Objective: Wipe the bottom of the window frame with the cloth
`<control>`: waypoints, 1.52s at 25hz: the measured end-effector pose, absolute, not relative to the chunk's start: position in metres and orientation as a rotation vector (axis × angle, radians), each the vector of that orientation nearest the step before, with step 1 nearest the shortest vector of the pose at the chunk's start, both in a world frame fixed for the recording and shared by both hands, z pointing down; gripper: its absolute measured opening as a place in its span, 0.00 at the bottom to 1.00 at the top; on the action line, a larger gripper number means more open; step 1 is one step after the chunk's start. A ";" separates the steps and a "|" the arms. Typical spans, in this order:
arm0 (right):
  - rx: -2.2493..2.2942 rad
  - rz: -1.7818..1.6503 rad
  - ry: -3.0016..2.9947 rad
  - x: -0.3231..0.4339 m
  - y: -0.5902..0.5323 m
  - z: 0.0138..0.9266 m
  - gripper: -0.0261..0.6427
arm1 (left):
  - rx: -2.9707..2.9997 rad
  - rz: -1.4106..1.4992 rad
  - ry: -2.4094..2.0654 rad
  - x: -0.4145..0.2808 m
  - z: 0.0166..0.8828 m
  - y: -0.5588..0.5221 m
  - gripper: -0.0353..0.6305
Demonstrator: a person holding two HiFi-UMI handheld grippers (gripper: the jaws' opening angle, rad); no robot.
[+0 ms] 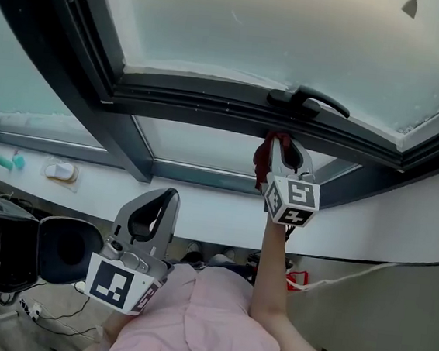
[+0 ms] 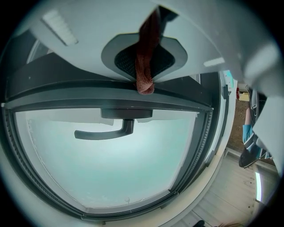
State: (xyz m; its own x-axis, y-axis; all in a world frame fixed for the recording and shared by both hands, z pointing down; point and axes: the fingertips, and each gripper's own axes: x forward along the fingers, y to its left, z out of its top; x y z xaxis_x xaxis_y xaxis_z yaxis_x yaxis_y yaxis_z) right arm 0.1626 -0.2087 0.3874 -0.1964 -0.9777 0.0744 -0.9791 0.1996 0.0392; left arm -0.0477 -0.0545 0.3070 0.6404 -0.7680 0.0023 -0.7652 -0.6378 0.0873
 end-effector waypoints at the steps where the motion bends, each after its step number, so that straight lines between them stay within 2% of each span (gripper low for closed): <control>1: 1.928 0.029 -2.377 0.163 -0.209 0.387 0.11 | 2.771 -0.051 -1.300 -0.045 0.307 -0.055 0.05; 38: 1.915 0.021 -2.342 0.283 -0.189 0.388 0.11 | 2.784 -0.068 -1.271 0.069 0.302 -0.051 0.05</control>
State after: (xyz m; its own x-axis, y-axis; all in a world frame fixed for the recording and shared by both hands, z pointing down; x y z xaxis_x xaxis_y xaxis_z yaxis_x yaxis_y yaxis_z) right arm 0.2828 -0.1889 0.3879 -0.1946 -0.9759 0.0988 -0.9775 0.2013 0.0632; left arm 0.0687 -0.0509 0.3022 0.6550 -0.7556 -0.0069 -0.7520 -0.6528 0.0916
